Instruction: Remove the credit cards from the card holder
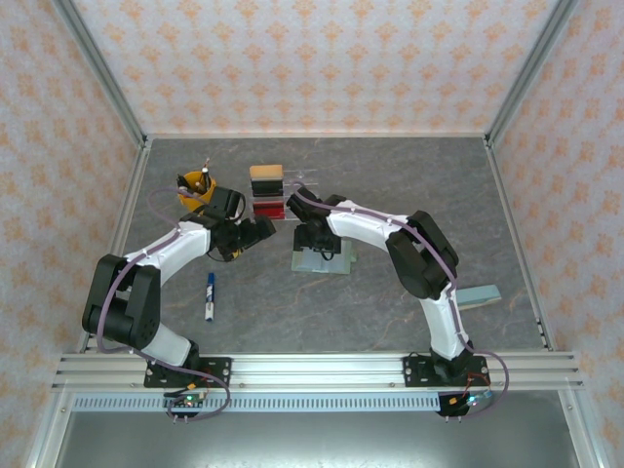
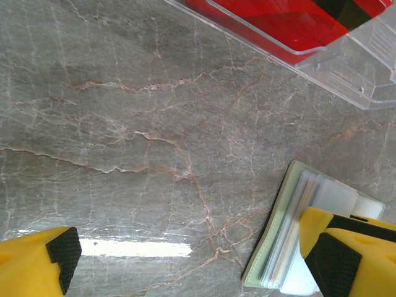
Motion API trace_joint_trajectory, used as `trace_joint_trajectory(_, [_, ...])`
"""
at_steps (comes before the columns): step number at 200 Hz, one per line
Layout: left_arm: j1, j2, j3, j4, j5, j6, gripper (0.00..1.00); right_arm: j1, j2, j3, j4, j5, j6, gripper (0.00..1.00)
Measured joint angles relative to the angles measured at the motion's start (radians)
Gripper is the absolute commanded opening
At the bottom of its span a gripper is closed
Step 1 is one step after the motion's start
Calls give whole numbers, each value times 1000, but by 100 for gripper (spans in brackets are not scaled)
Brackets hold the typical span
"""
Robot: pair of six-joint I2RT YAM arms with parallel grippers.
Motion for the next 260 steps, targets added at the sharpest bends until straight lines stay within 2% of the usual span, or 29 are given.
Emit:
trace_joint_trajectory(23, [0, 0, -11, 18, 36, 5, 99, 2, 1, 1, 0, 8, 4, 64])
trace_joint_trajectory(70, [-13, 0, -53, 91, 145, 5, 80, 2, -6, -11, 14, 14, 1, 48])
trace_joint_trajectory(90, [-41, 3, -66, 146, 196, -8, 69, -3, -21, -35, 39, 6, -3, 43])
trace_joint_trajectory(130, [-121, 54, -69, 262, 272, -44, 42, -29, -55, -94, 89, -43, -15, 34])
trace_joint_trajectory(144, [-144, 75, -69, 286, 287, -47, 36, -41, -67, -116, 111, -69, -20, 31])
trace_joint_trajectory(201, [-180, 137, -45, 296, 289, -45, 30, -82, -122, -217, 219, -188, -22, 27])
trace_joint_trajectory(260, [-207, 174, -44, 325, 307, -58, 36, -109, -157, -299, 322, -303, -14, 27])
